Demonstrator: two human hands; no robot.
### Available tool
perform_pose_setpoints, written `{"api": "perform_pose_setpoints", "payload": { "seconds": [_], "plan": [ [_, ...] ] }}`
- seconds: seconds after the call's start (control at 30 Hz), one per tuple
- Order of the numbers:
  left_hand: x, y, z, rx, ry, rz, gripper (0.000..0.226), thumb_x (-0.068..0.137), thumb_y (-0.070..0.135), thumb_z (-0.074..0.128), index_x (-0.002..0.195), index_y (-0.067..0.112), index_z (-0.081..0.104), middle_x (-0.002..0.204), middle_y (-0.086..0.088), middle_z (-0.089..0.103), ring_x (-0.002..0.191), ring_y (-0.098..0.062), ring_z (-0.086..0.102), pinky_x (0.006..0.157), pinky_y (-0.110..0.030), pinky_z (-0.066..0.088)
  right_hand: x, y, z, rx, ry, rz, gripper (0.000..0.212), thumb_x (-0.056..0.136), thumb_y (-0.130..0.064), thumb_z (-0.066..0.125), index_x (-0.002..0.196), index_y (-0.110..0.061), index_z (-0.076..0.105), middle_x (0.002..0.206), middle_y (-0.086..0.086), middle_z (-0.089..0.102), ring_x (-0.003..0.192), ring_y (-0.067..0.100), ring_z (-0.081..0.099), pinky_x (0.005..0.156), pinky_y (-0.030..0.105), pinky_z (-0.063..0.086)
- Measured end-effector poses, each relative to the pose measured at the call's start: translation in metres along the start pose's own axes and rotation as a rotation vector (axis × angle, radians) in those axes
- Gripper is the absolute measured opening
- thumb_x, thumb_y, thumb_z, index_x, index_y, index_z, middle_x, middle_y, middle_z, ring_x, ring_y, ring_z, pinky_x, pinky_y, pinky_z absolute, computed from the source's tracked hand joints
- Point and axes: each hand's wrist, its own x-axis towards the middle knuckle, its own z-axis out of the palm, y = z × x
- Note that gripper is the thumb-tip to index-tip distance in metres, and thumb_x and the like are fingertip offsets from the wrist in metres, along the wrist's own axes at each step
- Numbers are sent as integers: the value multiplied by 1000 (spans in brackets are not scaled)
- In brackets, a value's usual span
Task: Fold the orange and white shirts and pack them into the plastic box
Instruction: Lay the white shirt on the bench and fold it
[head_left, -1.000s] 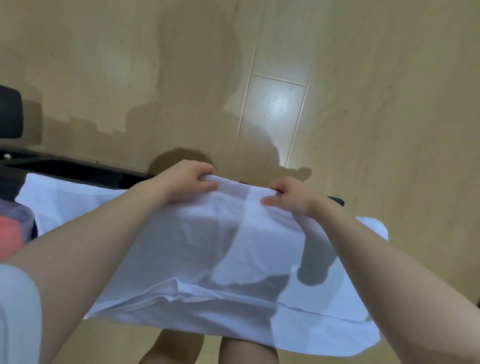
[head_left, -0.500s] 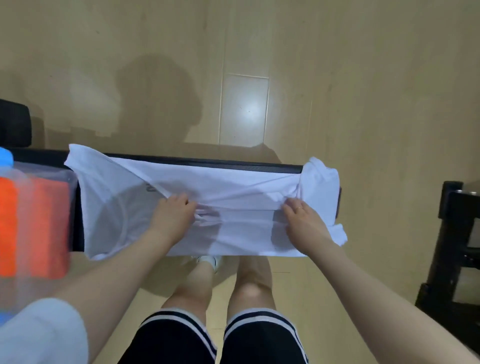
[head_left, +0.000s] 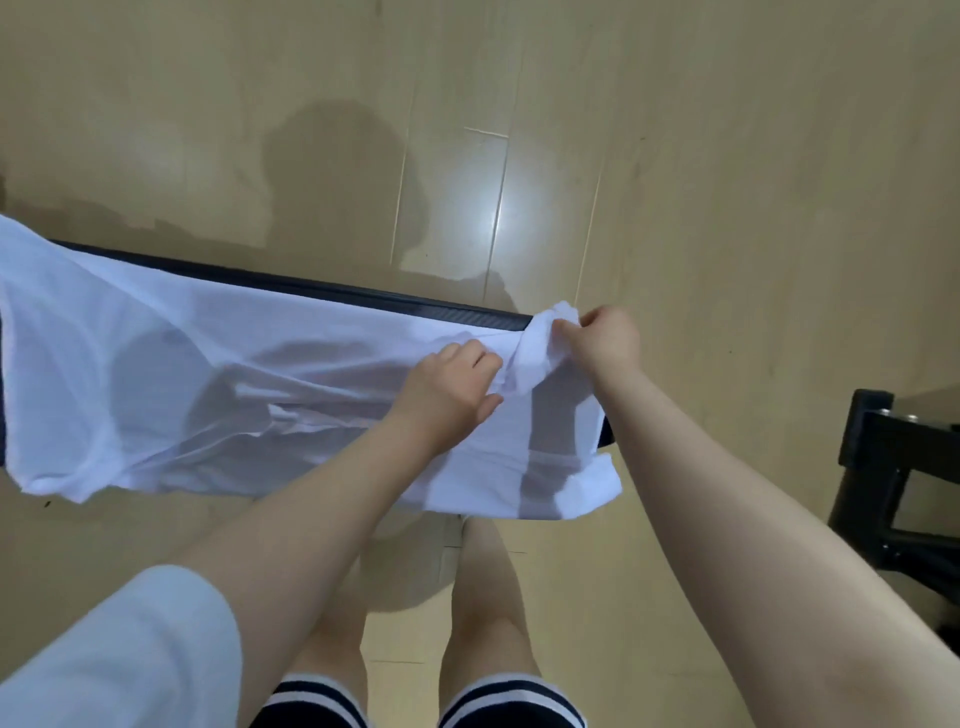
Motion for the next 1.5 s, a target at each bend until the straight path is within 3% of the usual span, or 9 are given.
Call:
{"api": "perform_pose_setpoints", "payload": {
  "seconds": [0.23,0.43,0.53,0.7,0.83,0.97,1.07,1.2,1.5],
  "plan": [
    [3,27,-7,137,-126,-130,37,40,-2,85,59,4,54,65,-14,54,50,-30,52,42,-22,22,-20,38,-26,462,67,-48,20,82,-21,57,67,-14,44,71,4,51,70,22,52,66,34,44],
    [-12,34,-13,257,-190,-31,39,31,-5,81,57,6,53,60,-11,51,46,-27,49,41,-21,16,-67,106,-18,755,-281,411,8,87,-12,58,88,-4,60,76,7,56,63,19,52,61,27,47],
    [-26,27,4,267,-263,-6,41,34,0,83,67,8,62,61,-11,54,44,-28,51,38,-22,22,-56,112,-10,779,-392,445,44,82,-17,64,112,13,54,88,25,58,74,25,50,63,28,42],
    [-30,23,15,301,-211,16,36,41,0,81,69,8,59,62,-12,52,45,-28,50,44,-23,20,-31,95,-6,874,-271,396,10,83,-13,62,80,-11,52,68,6,47,58,18,41,49,22,36],
    [-24,23,14,306,-233,-11,38,37,-4,81,62,7,54,61,-13,53,46,-29,49,41,-23,19,-41,110,-4,771,13,272,12,75,-10,55,69,-17,48,67,2,49,62,19,44,61,30,40],
    [-28,29,11,204,-329,-120,12,84,8,54,95,3,57,108,-17,54,92,-34,54,59,-37,37,-59,127,4,536,14,298,38,82,-15,59,117,-11,45,101,9,59,95,28,56,81,37,45],
    [-39,32,-3,91,-423,-189,28,94,18,38,115,6,53,128,-12,44,110,-31,47,76,-39,42,-72,113,4,187,79,20,51,85,-17,58,131,-6,40,133,14,46,121,34,44,95,38,38],
    [-61,14,-26,-112,-420,-359,40,92,14,39,131,11,46,144,-8,35,122,-31,44,94,-39,42,-93,55,13,19,-81,-392,25,85,-7,52,110,-3,56,122,16,51,110,35,47,90,35,37],
    [-137,-145,-80,-359,-38,-797,42,92,9,37,134,14,41,141,-8,38,123,-30,45,99,-42,40,-143,-115,113,-224,-383,-782,30,92,-14,42,119,-10,55,128,11,49,120,26,46,97,33,37]
  ]
}}
